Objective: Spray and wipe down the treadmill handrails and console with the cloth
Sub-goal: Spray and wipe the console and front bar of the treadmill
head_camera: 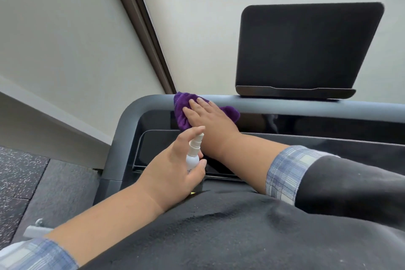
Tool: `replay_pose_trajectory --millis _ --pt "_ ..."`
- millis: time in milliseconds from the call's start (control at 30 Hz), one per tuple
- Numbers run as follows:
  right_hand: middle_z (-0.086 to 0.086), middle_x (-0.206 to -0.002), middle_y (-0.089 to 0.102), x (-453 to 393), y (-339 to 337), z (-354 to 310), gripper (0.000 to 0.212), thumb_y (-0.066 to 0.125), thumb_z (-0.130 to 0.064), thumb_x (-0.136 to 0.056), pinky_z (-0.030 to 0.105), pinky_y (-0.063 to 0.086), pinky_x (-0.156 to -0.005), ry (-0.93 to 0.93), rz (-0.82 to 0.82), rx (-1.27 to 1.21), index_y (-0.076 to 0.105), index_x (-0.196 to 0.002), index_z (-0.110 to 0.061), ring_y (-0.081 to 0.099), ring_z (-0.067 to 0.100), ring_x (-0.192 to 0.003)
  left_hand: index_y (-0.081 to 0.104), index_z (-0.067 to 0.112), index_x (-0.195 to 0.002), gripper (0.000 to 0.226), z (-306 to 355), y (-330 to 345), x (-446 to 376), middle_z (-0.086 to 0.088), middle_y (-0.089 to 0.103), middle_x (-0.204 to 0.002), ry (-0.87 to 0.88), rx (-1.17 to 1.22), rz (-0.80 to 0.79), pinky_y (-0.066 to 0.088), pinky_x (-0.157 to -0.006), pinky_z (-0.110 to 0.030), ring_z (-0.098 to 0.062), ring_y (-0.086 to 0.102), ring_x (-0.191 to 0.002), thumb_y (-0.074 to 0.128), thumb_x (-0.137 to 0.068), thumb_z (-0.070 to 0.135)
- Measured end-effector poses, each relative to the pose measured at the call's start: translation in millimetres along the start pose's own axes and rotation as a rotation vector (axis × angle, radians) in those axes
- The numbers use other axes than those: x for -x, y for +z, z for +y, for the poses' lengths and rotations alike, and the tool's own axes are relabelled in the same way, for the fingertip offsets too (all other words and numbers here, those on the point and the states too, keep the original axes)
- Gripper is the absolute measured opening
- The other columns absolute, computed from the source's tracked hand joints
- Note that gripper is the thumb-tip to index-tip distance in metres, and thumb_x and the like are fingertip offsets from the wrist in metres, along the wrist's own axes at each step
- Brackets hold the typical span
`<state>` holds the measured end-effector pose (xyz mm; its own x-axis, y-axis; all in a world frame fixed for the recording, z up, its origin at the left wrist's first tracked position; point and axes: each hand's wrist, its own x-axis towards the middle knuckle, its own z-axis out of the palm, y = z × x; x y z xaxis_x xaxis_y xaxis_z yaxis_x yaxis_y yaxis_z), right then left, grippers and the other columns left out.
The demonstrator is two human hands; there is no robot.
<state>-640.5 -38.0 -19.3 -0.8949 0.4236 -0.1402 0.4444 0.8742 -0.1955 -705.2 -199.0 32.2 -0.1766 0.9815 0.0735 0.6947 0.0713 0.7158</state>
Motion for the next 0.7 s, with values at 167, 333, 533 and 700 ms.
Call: replay_pose_trajectory --millis 167,333,533,700 --pt "0.012 -0.168 0.005 40.3 -1.6 38.6 0.074 0.040 -0.044 -0.098 0.041 0.002 -0.125 0.098 0.017 -0.021 0.012 -0.159 -0.012 0.000 0.027 -0.155 0.022 0.056 -0.134 0.070 17.3 27.2 -27.5 0.021 0.058 -0.092 0.060 0.045 -0.077 0.052 -0.081 -0.032 -0.009 0.061 -0.085 0.061 -0.083 0.029" --pt "0.011 -0.167 0.010 100.2 -2.8 97.0 0.078 0.043 -0.048 -0.095 0.040 0.004 -0.125 0.256 0.075 -0.061 0.016 -0.159 -0.012 0.003 0.026 -0.155 0.019 0.067 -0.130 0.070 49.2 71.2 -53.7 0.024 0.059 -0.094 0.145 0.063 -0.229 0.049 -0.075 -0.025 -0.005 0.060 -0.078 0.059 -0.082 0.035" --pt "0.008 -0.166 0.018 184.5 -9.6 168.0 0.084 0.065 -0.046 -0.089 0.031 0.003 -0.122 0.515 0.209 -0.165 0.027 -0.157 -0.015 0.010 0.022 -0.154 0.017 0.073 -0.129 0.076 91.6 120.5 -76.3 0.027 0.057 -0.096 0.188 0.096 -0.319 0.047 -0.072 -0.023 0.000 0.060 -0.071 0.063 -0.085 0.031" --pt "0.007 -0.166 0.021 246.0 -13.0 224.4 0.082 0.065 -0.040 -0.088 0.028 0.004 -0.122 0.686 0.287 -0.261 0.029 -0.156 -0.013 0.011 0.020 -0.154 0.013 0.077 -0.125 0.086 125.2 160.5 -87.5 0.026 0.057 -0.099 0.215 0.051 -0.355 0.042 -0.067 -0.010 0.000 0.060 -0.072 0.067 -0.088 0.021"
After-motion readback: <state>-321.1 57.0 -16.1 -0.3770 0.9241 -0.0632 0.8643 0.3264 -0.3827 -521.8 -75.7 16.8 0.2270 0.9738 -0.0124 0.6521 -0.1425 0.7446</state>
